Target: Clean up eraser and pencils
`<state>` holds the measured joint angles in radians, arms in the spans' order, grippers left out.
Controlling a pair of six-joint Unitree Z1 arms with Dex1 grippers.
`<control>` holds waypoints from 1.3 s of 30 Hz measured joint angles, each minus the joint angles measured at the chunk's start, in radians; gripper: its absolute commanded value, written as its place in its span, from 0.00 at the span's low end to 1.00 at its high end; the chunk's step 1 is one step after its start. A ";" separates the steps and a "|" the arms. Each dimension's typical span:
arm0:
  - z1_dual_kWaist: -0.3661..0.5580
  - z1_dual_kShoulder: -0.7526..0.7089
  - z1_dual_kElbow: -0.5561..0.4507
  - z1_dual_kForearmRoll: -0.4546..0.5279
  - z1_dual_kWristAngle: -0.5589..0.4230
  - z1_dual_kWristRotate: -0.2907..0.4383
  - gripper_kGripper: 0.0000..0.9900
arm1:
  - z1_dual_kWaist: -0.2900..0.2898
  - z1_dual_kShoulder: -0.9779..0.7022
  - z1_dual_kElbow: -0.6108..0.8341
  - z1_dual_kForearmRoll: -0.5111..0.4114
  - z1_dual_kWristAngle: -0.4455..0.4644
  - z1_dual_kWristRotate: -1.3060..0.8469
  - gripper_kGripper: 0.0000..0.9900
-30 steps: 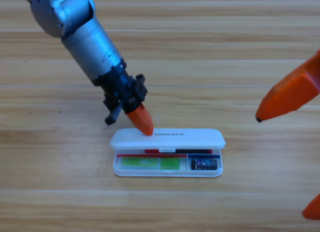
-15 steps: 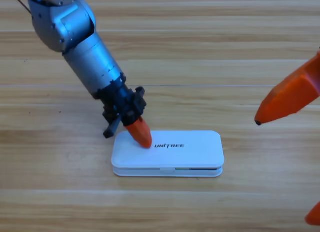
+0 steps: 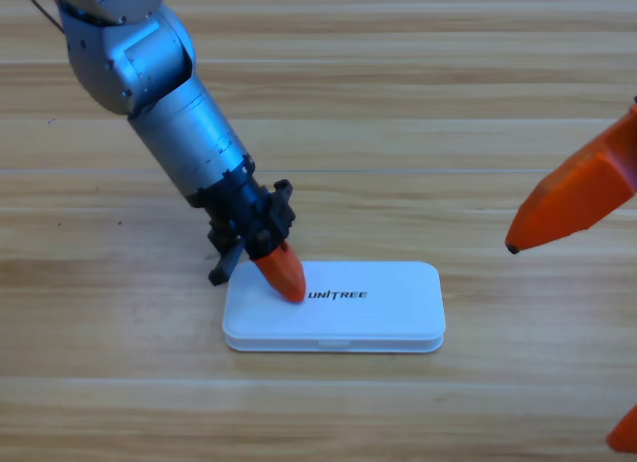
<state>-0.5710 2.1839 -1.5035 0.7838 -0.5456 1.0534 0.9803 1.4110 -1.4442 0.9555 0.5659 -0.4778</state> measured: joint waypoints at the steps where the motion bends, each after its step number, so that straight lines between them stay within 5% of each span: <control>1: 0.000 -0.001 0.004 -0.006 0.000 0.000 0.00 | 0.000 0.000 0.000 0.000 0.000 0.000 1.00; 10: -0.011 -0.027 0.033 -0.029 0.024 0.000 0.00 | 0.000 0.001 0.000 0.000 0.000 0.000 1.00; 14: -0.015 -0.059 -0.050 0.157 0.047 -0.011 0.00 | 0.000 0.001 0.000 0.000 0.000 0.000 1.00; 17: -0.016 -0.122 -0.200 0.325 0.048 -0.019 0.69 | 0.000 0.002 0.000 0.000 0.000 0.000 1.00; 18: -0.017 -0.153 -0.250 0.376 0.048 -0.019 0.85 | 0.000 0.002 0.000 0.000 0.000 0.000 1.00; 21: -0.028 -0.278 -0.350 0.478 0.048 -0.041 0.99 | 0.000 0.006 0.000 0.000 0.000 0.000 1.00; 30: -0.230 -0.579 -0.236 0.525 0.045 -0.047 1.00 | 0.000 0.007 0.000 0.000 0.000 0.000 1.00; 39: -0.352 -0.605 -0.199 0.497 0.017 -0.082 1.00 | 0.000 0.008 0.000 0.000 0.000 0.000 1.00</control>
